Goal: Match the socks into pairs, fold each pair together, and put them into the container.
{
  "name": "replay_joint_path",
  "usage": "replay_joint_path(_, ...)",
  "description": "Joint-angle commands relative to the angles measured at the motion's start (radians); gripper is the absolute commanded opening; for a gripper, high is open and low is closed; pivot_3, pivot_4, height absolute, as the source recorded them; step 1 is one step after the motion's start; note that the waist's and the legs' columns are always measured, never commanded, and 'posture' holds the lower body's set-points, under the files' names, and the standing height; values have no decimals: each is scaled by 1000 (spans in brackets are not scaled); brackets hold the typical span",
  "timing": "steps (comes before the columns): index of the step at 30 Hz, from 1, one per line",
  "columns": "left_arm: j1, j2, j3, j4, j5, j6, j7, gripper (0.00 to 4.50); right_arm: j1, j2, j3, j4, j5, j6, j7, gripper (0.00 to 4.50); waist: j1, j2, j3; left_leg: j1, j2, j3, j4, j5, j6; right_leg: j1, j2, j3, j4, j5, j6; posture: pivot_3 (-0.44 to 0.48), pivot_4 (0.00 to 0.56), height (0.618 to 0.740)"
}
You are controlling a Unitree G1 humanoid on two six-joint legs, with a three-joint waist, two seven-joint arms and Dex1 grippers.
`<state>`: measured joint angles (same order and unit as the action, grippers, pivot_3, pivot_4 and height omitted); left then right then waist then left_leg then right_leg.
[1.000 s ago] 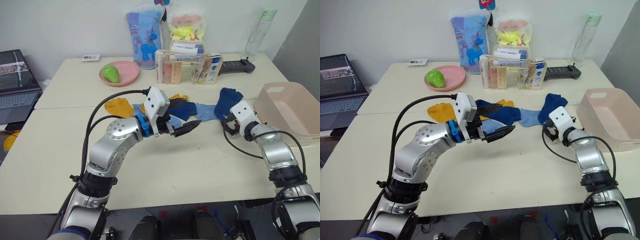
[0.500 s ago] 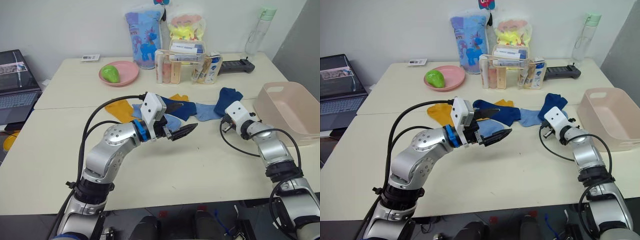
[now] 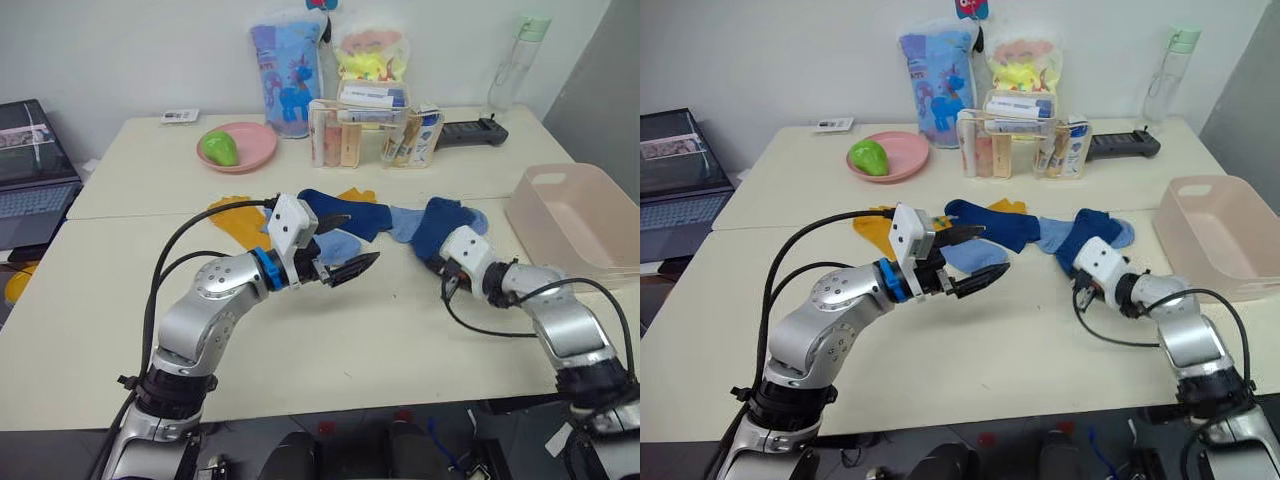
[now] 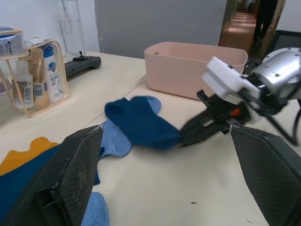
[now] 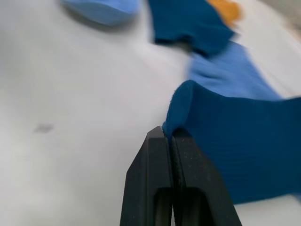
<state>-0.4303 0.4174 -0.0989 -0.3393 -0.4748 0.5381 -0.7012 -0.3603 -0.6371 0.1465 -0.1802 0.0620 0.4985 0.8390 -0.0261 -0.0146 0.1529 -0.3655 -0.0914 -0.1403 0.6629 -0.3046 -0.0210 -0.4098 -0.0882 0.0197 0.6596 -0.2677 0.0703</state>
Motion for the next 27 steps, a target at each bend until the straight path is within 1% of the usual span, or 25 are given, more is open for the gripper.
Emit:
replay_joint_path(1,32,43,53,-39,-17,1,-12,4500,11,-10,45,-186,67,120,51,52,-1,0,0,0,0,0,0,0,0,0,0,0,0,0,0,0,150,740)
replay_joint_path(4,62,72,62,-54,-24,5,-23,4500,5,38,84,-259,121,218,43,52,0,0,0,0,0,-1,0,0,0,0,-1,0,0,0,0,0,150,740)
replay_joint_path(8,81,85,45,-67,-20,7,-28,4500,-17,126,129,-207,100,222,-27,52,8,0,0,0,-2,-5,0,0,0,1,-1,-2,-1,0,0,0,150,740)
replay_joint_path(11,82,80,40,-61,-11,5,-24,4500,-32,147,125,-164,110,214,-29,52,18,0,0,0,-3,-5,0,0,0,1,-1,-2,-1,0,0,0,150,740)
replay_joint_path(14,89,84,46,-64,-12,11,-21,4500,-38,142,85,-174,171,259,-4,653,23,0,0,0,-3,-5,0,0,0,1,-1,-3,-1,0,0,0,150,740)
replay_joint_path(18,118,103,58,-81,-14,22,-21,4500,-25,76,-18,-235,300,354,56,2074,24,0,0,0,-2,-6,0,0,0,1,-1,-2,-1,0,0,0,150,740)
replay_joint_path(19,125,106,57,-81,-10,20,-19,4500,-25,58,-41,-239,324,373,62,2484,24,0,0,0,-2,-6,0,0,0,1,-1,-2,-1,0,0,0,150,740)
replay_joint_path(20,134,102,52,-77,-6,17,-15,4500,-35,48,-71,-226,335,385,50,2771,24,0,0,0,-2,-7,0,0,0,1,-1,-3,-1,0,0,0,150,740)
replay_joint_path(23,156,79,43,-56,1,7,7,4500,-55,25,-118,-189,337,380,19,2771,25,0,0,0,-2,-7,0,0,0,1,-1,-3,-1,0,0,0,150,740)
replay_joint_path(27,212,40,-18,-3,74,-50,32,4500,-53,-31,-163,-89,291,312,-5,2771,25,0,0,0,-2,-7,0,0,0,1,-2,-3,-1,0,0,0,150,740)
